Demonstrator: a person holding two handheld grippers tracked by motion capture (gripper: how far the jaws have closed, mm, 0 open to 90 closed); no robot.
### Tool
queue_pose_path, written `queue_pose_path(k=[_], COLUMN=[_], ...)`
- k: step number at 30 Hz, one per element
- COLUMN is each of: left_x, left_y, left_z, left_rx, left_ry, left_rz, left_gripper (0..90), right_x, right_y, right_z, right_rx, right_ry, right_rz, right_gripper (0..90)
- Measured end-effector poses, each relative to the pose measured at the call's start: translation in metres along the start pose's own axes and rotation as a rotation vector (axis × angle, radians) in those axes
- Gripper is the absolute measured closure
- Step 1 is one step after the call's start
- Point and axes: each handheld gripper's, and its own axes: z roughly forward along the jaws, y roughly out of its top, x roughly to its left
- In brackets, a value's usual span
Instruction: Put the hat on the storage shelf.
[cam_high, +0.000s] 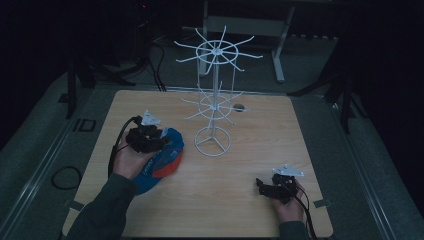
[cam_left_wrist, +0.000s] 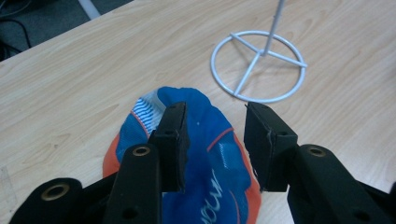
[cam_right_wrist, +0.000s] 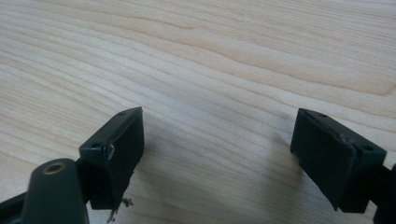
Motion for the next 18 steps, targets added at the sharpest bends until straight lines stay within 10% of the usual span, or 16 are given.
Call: queue_pose_path(k=[18], left_x=[0.014], left_y=[0.015], left_z=[0.033], left_rx=[0.031], left_ry=[0.044], left_rz=[-0.027], left_gripper=[59.2], right_x=[0.000], right_y=[0.000], right_z=[0.000], right_rx=[0.000], right_ry=[0.000], right_rz=[-0.001], right_gripper=[17.3])
